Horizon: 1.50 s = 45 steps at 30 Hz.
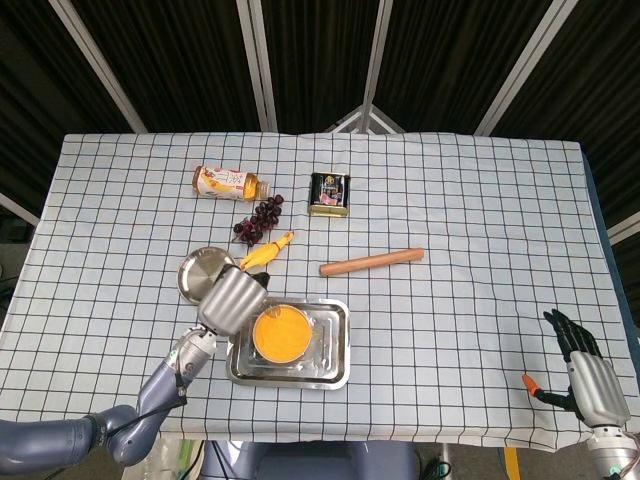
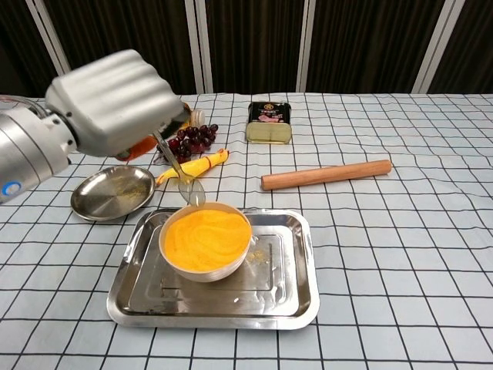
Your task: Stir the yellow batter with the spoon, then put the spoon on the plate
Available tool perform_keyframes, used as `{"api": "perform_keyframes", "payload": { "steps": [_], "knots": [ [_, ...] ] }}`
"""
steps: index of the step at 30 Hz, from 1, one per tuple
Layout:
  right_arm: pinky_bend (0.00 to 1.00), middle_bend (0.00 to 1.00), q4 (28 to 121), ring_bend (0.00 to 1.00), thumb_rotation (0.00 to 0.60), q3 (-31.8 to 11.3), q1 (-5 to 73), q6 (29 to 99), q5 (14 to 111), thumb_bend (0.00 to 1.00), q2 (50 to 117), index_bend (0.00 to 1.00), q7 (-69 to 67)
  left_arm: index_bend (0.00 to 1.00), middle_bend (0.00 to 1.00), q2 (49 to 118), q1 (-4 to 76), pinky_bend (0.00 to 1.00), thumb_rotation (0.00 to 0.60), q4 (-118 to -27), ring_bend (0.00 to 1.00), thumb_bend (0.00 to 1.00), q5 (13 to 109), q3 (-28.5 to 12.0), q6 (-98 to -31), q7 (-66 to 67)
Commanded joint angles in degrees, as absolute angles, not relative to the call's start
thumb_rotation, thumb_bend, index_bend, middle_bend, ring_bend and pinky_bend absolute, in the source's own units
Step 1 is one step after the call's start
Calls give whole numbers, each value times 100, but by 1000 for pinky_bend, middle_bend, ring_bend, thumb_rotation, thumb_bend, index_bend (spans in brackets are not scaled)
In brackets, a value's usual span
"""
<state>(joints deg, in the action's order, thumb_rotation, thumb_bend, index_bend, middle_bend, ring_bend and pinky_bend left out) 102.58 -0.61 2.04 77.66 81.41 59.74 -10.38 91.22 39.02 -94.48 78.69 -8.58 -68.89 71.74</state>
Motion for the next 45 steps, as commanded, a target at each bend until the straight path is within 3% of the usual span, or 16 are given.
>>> {"api": "perform_keyframes", "payload": {
  "steps": [1, 16, 31, 37, 41, 45],
  "knots": [
    [0, 0, 10261, 0, 600, -55, 207, 7753, 8136, 317, 5976, 0, -1024, 820, 1000, 9213, 3634, 972, 600, -9268, 997, 610, 7214, -1213, -7134, 6667],
    [0, 0, 10281, 0, 600, -70, 223, 7697, 8073, 316, 5962, 0, -1049, 818, 1000, 9439, 3583, 973, 600, -7812, 995, 608, 6461, -1222, -7005, 6070],
    [0, 0, 10310, 0, 600, -55, 223, 7674, 8066, 317, 5955, 0, -1017, 795, 1000, 9740, 3490, 972, 600, -7100, 980, 556, 6263, -1030, -6921, 5684],
    [0, 0, 10312, 0, 600, -55, 221, 7678, 8063, 317, 5959, 0, -1000, 740, 978, 9825, 3483, 973, 600, -6954, 968, 442, 6255, -980, -6897, 5534],
    [0, 0, 10310, 0, 600, -58, 219, 7678, 8054, 317, 5960, 0, -1000, 636, 952, 9796, 3458, 972, 600, -6996, 956, 322, 6249, -959, -6886, 5423],
    [0, 0, 10314, 0, 600, -52, 218, 7683, 8071, 316, 5963, 0, -990, 585, 946, 9674, 3419, 972, 600, -7149, 952, 274, 6184, -952, -6893, 5427]
  ]
}}
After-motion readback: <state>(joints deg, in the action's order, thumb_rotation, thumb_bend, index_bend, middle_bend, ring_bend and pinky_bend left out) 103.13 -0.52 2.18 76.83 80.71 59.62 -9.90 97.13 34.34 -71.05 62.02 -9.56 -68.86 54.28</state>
